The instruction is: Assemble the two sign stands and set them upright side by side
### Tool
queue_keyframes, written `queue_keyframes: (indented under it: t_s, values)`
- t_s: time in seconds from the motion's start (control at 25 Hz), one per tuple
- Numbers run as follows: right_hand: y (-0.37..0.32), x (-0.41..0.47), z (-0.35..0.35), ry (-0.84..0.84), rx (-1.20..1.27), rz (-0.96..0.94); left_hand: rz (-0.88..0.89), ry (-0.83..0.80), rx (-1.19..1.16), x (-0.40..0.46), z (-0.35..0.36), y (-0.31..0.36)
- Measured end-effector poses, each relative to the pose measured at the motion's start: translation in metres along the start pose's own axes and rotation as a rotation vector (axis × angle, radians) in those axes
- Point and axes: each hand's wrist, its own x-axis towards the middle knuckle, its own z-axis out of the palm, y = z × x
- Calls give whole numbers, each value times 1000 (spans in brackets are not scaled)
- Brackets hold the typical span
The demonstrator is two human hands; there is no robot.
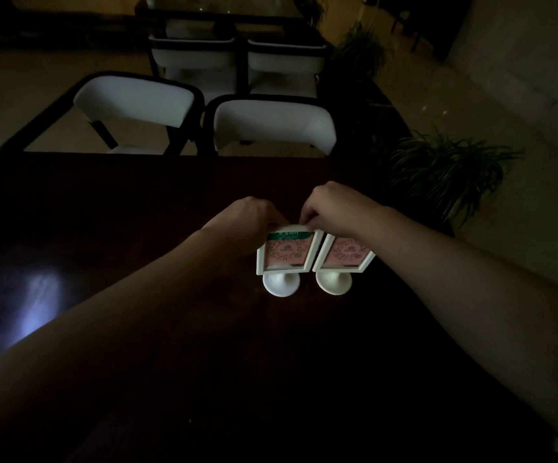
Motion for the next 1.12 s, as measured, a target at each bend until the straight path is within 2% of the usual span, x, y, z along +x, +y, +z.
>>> queue_keyframes:
  t_s: [0.8,0.92,1.12]
  values:
    - [-2,-5,3,12,-7,32,13,51,-16,-6,1,-1]
    - [-2,-9,3,7,17,57,-56,77,-38,-10,2,-1]
    - [-4,-35,-1,161,156,38,-190,175,-12,-43,-10,-1]
